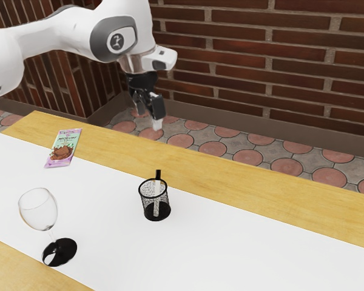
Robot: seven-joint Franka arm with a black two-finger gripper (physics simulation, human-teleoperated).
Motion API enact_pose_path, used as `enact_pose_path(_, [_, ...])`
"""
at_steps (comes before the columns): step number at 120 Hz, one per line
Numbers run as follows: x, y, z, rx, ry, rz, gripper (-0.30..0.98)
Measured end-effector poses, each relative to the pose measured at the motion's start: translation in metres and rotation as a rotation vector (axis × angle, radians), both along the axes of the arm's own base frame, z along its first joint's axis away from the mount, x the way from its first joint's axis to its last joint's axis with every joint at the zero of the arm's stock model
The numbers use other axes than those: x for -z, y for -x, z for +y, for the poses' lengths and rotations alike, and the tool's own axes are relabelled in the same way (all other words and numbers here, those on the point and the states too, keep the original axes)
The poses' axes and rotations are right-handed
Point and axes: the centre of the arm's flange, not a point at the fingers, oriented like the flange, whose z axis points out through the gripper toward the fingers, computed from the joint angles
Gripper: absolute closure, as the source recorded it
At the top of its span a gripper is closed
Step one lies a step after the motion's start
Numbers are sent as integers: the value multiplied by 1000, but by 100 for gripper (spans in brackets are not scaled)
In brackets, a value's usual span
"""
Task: Take the marker out of the pen holder and place it to the left of the pen holder.
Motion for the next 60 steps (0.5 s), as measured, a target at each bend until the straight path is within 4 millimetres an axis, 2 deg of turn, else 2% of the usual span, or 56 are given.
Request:
enact_pose_path(5, [-7, 2, -3, 29, -2, -3, 0])
enact_pose_path(11, [-4, 1, -2, 53, -4, 10, 0])
enact_pose_path(21, [32, -10, 8, 72, 9, 80, 0])
enact_pose_path(30, [68, -21, 43, 9, 71, 153, 0])
enact_pose_path(35, [84, -22, 52, -16, 99, 187, 0])
enact_pose_path(49, [113, -16, 48, -22, 139, 254, 0])
enact_pose_path(60, [128, -16, 42, -22, 150, 284, 0])
